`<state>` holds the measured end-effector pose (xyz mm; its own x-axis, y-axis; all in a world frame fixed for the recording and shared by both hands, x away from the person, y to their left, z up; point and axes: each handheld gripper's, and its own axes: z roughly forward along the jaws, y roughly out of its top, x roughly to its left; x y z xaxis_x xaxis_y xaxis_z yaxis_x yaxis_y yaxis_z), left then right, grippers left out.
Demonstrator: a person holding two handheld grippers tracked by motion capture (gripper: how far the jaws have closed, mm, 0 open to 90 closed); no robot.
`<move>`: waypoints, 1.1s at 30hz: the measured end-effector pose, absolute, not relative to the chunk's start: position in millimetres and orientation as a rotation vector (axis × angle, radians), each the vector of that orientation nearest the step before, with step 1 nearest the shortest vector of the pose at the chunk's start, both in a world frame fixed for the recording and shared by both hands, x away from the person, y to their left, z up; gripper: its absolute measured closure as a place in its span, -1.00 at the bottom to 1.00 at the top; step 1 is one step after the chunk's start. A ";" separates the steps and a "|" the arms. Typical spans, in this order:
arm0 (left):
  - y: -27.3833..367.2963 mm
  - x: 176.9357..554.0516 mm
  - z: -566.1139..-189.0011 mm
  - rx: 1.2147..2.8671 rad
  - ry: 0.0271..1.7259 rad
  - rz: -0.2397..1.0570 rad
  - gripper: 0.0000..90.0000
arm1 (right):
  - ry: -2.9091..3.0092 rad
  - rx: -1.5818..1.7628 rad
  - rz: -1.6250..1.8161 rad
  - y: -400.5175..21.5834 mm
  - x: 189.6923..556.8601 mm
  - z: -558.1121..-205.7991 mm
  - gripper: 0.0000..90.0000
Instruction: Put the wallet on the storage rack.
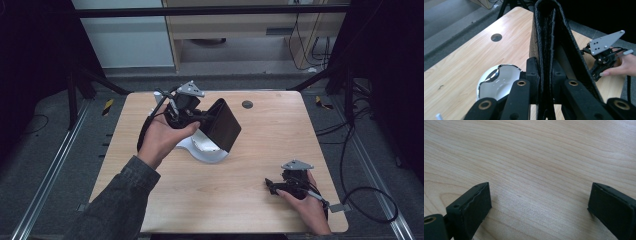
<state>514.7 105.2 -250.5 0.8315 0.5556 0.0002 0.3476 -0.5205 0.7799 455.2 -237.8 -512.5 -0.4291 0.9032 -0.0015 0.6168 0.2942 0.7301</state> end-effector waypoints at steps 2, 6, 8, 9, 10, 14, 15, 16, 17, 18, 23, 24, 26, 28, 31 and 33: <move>107.7 515.2 -247.8 2.174 0.663 0.321 0.80 | 2.153 1.360 0.931 -237.8 455.2 -512.6 -0.90; 112.6 516.9 -244.3 2.175 0.678 0.337 0.80 | 2.152 1.361 0.931 -237.7 455.1 -512.6 -0.90; 116.2 517.5 -242.2 2.168 0.687 0.347 0.80 | 2.152 1.360 0.931 -237.7 455.1 -512.6 -0.90; 116.2 517.5 -242.2 2.168 0.687 0.347 0.80 | 2.152 1.358 0.930 -237.8 455.2 -512.5 -0.90; 120.1 518.3 -240.8 2.157 0.696 0.353 0.80 | 2.153 1.358 0.930 -237.9 455.2 -512.5 -0.90; 128.4 521.7 -240.2 2.135 0.719 0.346 0.80 | 2.153 1.357 0.930 -237.9 455.3 -512.6 -0.90; 130.1 522.4 -239.8 2.134 0.722 0.346 0.80 | 2.153 1.357 0.931 -237.9 455.3 -512.6 -0.90; 131.4 522.8 -239.6 2.133 0.725 0.348 0.80 | 2.152 1.359 0.932 -237.9 455.3 -512.5 -0.90; 132.3 523.2 -239.4 2.133 0.726 0.352 0.80 | 2.152 1.359 0.932 -237.9 455.3 -512.6 -0.90; 133.0 523.5 -239.2 2.136 0.727 0.355 0.80 | 2.152 1.359 0.932 -237.9 455.3 -512.5 -0.90; 134.7 527.8 -241.0 2.151 0.735 0.361 0.80 | 2.151 1.365 0.932 -237.7 455.3 -512.6 -0.91; 135.0 529.0 -242.2 2.150 0.740 0.360 0.80 | 2.151 1.365 0.932 -237.7 455.3 -512.6 -0.91; 135.7 530.9 -244.4 2.155 0.749 0.368 0.80 | 2.151 1.364 0.931 -237.7 455.3 -512.6 -0.91; 136.6 532.1 -246.9 2.156 0.765 0.372 0.80 | 2.150 1.366 0.930 -237.6 455.3 -512.6 -0.92; 138.4 534.0 -251.1 2.154 0.783 0.366 0.80 | 2.150 1.365 0.930 -237.5 455.4 -512.7 -0.91; 139.3 535.3 -253.8 2.155 0.787 0.364 0.80 | 2.149 1.365 0.929 -237.5 455.3 -512.7 -0.92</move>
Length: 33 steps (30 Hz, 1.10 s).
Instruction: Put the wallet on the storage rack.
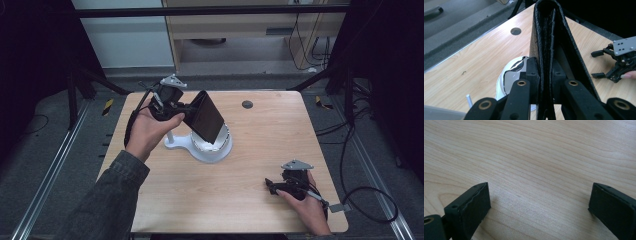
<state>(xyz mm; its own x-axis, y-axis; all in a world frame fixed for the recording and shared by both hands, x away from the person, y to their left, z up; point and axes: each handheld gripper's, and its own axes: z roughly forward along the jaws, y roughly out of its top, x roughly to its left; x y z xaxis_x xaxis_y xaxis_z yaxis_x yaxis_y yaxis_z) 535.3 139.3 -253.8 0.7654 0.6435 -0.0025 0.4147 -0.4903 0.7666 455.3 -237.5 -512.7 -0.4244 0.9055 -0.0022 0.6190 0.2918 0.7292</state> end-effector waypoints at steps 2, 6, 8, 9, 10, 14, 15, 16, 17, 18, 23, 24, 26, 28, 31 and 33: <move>140.3 536.5 -255.4 2.157 0.787 0.362 0.80 | 2.149 1.366 0.930 -237.5 455.4 -512.7 -0.92; 141.7 539.8 -259.3 2.154 0.796 0.353 0.80 | 2.149 1.366 0.931 -237.5 455.4 -512.7 -0.92; 141.3 540.9 -262.1 2.157 0.801 0.352 0.80 | 2.149 1.368 0.931 -237.4 455.3 -512.8 -0.92; 141.1 541.3 -263.8 2.156 0.803 0.348 0.80 | 2.149 1.367 0.931 -237.4 455.3 -512.7 -0.92; 141.1 541.3 -263.8 2.156 0.803 0.348 0.80 | 2.149 1.367 0.931 -237.4 455.3 -512.7 -0.92; 140.8 544.5 -271.9 2.158 0.822 0.340 0.80 | 2.148 1.367 0.930 -237.4 455.2 -512.8 -0.92; 140.5 545.7 -273.6 2.161 0.821 0.340 0.80 | 2.148 1.369 0.930 -237.4 455.2 -512.7 -0.92; 139.9 546.5 -275.4 2.161 0.826 0.335 0.80 | 2.148 1.369 0.931 -237.4 455.2 -512.7 -0.92; 139.4 547.7 -277.1 2.163 0.826 0.333 0.80 | 2.149 1.368 0.930 -237.4 455.2 -512.7 -0.92; 138.6 548.5 -278.7 2.164 0.832 0.330 0.80 | 2.149 1.367 0.930 -237.4 455.2 -512.8 -0.92; 132.8 553.1 -285.6 2.182 0.833 0.325 0.80 | 2.148 1.368 0.930 -237.4 455.2 -512.7 -0.92; 131.0 553.7 -287.2 2.186 0.835 0.321 0.80 | 2.148 1.368 0.930 -237.4 455.2 -512.7 -0.92; 127.2 555.7 -290.9 2.196 0.835 0.318 0.80 | 2.148 1.368 0.930 -237.4 455.2 -512.7 -0.92; 123.8 558.4 -293.9 2.211 0.836 0.321 0.80 | 2.148 1.368 0.930 -237.4 455.2 -512.7 -0.92; 120.3 563.5 -297.9 2.218 0.843 0.318 0.80 | 2.149 1.368 0.928 -237.5 455.2 -512.6 -0.92; 118.2 566.7 -301.1 2.225 0.849 0.309 0.80 | 2.148 1.369 0.929 -237.4 455.1 -512.6 -0.92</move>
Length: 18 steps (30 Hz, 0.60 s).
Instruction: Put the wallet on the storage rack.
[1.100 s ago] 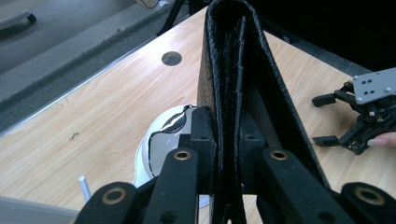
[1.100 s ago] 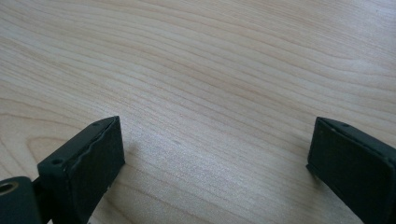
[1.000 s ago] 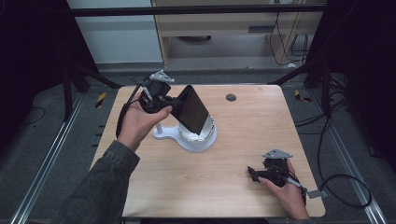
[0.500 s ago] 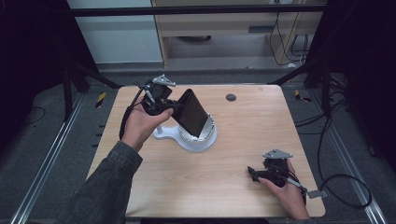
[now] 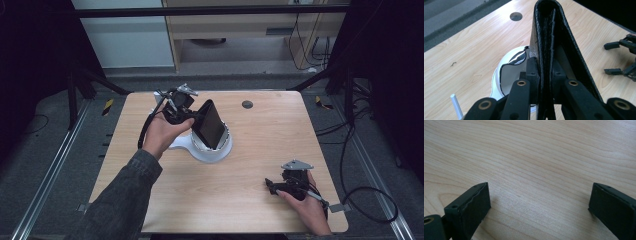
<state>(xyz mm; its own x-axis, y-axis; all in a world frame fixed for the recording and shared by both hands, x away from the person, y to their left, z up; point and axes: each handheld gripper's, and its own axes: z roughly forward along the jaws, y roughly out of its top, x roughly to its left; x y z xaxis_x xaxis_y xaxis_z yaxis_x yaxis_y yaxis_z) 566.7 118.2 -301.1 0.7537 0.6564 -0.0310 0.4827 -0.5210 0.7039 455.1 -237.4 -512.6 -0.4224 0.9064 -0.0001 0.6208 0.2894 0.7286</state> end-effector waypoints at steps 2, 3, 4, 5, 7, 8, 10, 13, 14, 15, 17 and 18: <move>116.5 569.0 -304.5 2.230 0.855 0.305 0.80 | 2.149 1.367 0.928 -237.5 455.2 -512.6 -0.92; 115.8 569.9 -306.1 2.236 0.852 0.299 0.80 | 2.148 1.367 0.930 -237.4 455.2 -512.8 -0.92; 115.0 570.4 -307.6 2.240 0.855 0.299 0.80 | 2.148 1.367 0.930 -237.4 455.2 -512.8 -0.92; 114.4 570.9 -309.2 2.245 0.852 0.294 0.80 | 2.148 1.368 0.930 -237.4 455.2 -512.7 -0.92; 114.1 571.5 -310.7 2.237 0.856 0.288 0.80 | 2.148 1.368 0.930 -237.4 455.2 -512.8 -0.92; 113.9 572.0 -311.1 2.232 0.859 0.283 0.80 | 2.148 1.367 0.930 -237.4 455.2 -512.8 -0.92; 114.1 573.6 -311.1 2.238 0.863 0.282 0.80 | 2.148 1.367 0.929 -237.4 455.3 -512.8 -0.92; 113.7 578.0 -310.8 2.250 0.877 0.281 0.79 | 2.147 1.367 0.928 -237.3 455.3 -512.8 -0.92; 113.0 579.5 -311.5 2.253 0.882 0.279 0.79 | 2.147 1.367 0.928 -237.2 455.3 -512.8 -0.92; 112.2 581.0 -312.1 2.255 0.886 0.283 0.79 | 2.147 1.367 0.928 -237.2 455.3 -512.8 -0.92; 111.6 583.7 -313.0 2.252 0.891 0.271 0.79 | 2.147 1.361 0.927 -237.5 455.5 -512.8 -0.92; 111.0 584.5 -313.8 2.241 0.897 0.263 0.79 | 2.147 1.361 0.927 -237.5 455.5 -512.8 -0.92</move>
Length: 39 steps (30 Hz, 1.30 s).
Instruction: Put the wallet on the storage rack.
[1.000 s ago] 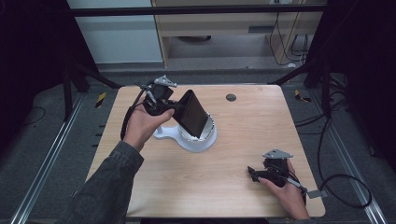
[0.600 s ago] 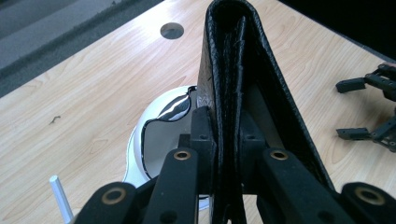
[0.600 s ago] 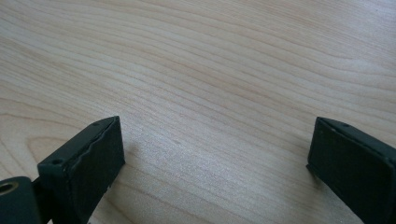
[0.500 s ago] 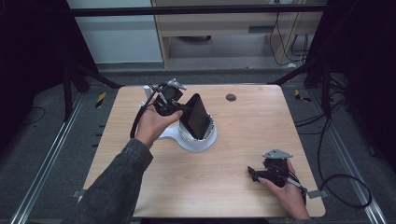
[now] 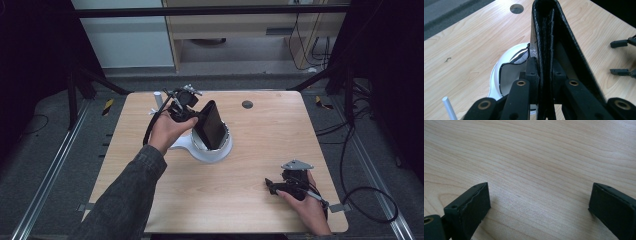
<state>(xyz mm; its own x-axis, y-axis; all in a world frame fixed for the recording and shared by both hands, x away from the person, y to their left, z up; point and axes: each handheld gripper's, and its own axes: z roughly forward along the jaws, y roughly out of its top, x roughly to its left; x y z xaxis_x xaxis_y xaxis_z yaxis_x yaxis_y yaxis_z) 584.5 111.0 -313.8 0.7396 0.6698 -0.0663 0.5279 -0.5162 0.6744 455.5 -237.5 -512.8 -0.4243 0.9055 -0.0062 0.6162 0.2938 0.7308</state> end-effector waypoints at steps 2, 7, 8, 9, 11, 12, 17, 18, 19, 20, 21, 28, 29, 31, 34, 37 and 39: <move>111.0 585.8 -313.6 2.241 0.899 0.260 0.79 | 2.147 1.360 0.928 -237.5 455.6 -512.8 -0.92; 112.0 587.6 -314.1 2.242 0.912 0.274 0.77 | 2.147 1.360 0.928 -237.5 455.5 -512.8 -0.92; 112.5 587.4 -314.1 2.251 0.907 0.283 0.76 | 2.147 1.361 0.928 -237.4 455.5 -512.8 -0.92; 112.8 587.0 -314.1 2.254 0.904 0.292 0.74 | 2.146 1.362 0.927 -237.3 455.5 -512.8 -0.92; 113.7 585.8 -313.0 2.239 0.906 0.326 0.66 | 2.147 1.360 0.927 -237.4 455.5 -512.8 -0.92; 114.2 585.0 -312.1 2.231 0.906 0.342 0.61 | 2.146 1.362 0.927 -237.3 455.5 -512.8 -0.92; 116.6 579.3 -307.2 2.204 0.896 0.412 0.45 | 2.145 1.363 0.926 -237.2 455.4 -512.8 -0.92; 117.4 577.9 -305.8 2.200 0.892 0.425 0.42 | 2.145 1.363 0.926 -237.2 455.3 -512.8 -0.92; 118.2 576.3 -304.1 2.198 0.886 0.442 0.40 | 2.144 1.364 0.926 -237.2 455.3 -512.8 -0.92; 119.3 574.6 -302.2 2.192 0.879 0.461 0.37 | 2.145 1.364 0.926 -237.1 455.2 -512.8 -0.92; 120.5 572.9 -300.1 2.182 0.873 0.478 0.34 | 2.145 1.365 0.926 -237.0 455.1 -512.8 -0.92; 128.9 563.8 -288.1 2.133 0.841 0.527 0.28 | 2.144 1.368 0.927 -236.9 454.9 -512.8 -0.92; 128.9 563.8 -288.1 2.133 0.841 0.527 0.25 | 2.145 1.366 0.928 -236.9 454.9 -512.8 -0.92; 131.4 559.6 -283.5 2.107 0.826 0.555 0.23 | 2.146 1.368 0.929 -236.9 454.8 -512.6 -0.92; 133.2 553.4 -278.9 2.088 0.794 0.558 0.11 | 2.146 1.370 0.929 -236.9 454.8 -512.5 -0.92; 133.8 545.3 -275.5 2.089 0.759 0.581 -0.08 | 2.145 1.367 0.927 -236.9 454.9 -512.7 -0.92; 134.1 539.6 -274.4 2.084 0.746 0.573 -0.25 | 2.146 1.371 0.930 -236.8 454.7 -512.4 -0.92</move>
